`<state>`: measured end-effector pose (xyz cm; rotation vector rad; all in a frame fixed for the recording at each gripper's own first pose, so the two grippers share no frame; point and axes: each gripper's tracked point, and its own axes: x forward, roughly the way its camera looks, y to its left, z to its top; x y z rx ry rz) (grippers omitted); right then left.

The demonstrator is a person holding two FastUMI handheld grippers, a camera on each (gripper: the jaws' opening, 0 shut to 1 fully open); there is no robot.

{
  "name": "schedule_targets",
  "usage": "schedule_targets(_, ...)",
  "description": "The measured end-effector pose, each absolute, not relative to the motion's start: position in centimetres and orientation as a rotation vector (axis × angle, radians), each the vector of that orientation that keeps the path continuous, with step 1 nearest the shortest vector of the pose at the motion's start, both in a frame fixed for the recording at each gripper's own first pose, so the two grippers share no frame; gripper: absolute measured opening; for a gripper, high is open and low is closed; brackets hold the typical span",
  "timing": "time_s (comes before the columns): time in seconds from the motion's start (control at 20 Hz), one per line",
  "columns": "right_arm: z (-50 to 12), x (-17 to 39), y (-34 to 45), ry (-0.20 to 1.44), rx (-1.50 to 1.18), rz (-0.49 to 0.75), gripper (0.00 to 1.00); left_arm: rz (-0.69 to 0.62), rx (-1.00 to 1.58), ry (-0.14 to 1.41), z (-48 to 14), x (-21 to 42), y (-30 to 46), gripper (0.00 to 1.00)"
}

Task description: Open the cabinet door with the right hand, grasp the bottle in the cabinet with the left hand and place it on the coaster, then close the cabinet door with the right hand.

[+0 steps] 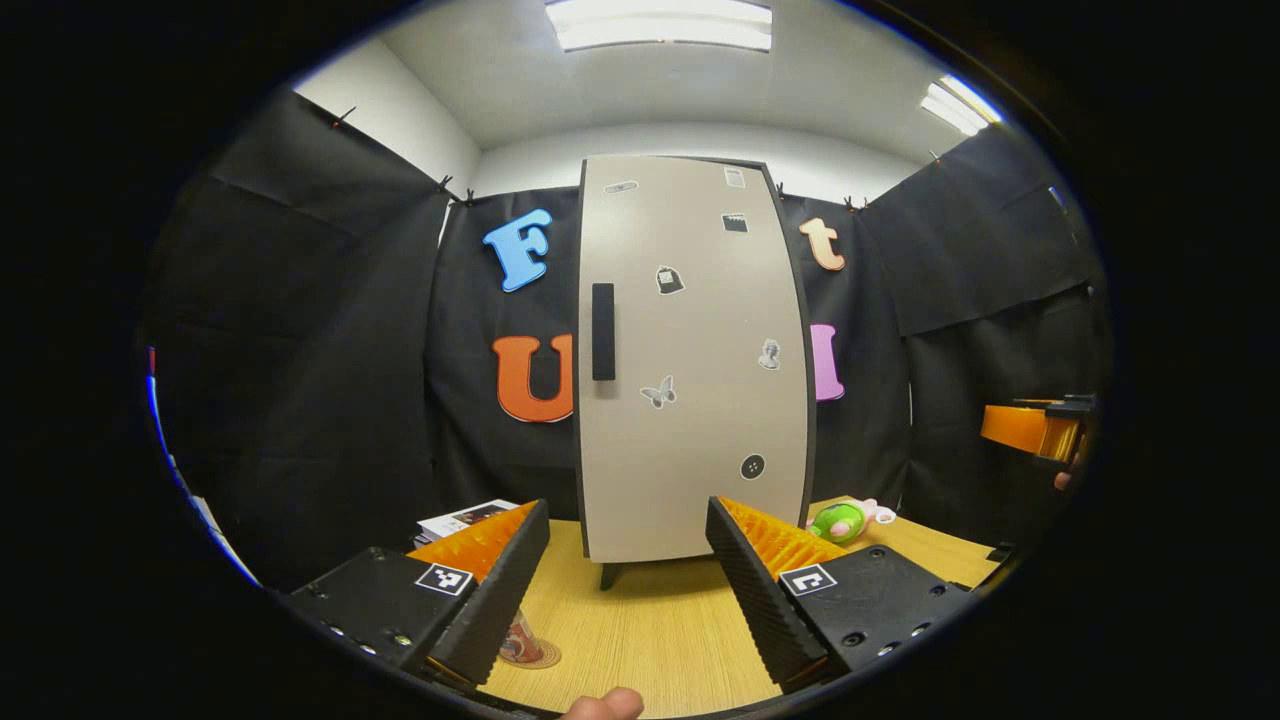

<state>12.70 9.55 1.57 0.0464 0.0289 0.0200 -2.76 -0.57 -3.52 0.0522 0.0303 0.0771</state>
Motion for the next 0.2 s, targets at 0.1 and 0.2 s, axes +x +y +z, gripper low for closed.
schedule_targets(0.1, 1.71, 12.8, 9.75, 0.032, 0.058, 0.027, 0.9, 0.077, 0.051, 0.037, -3.81, -2.84, -0.66, 0.95)
schedule_targets(0.2, 1.83, 12.87, 9.9, 0.03, 0.064, 0.029, 0.9, 0.073, 0.053, 0.038, -3.78, -2.81, -0.69, 0.95)
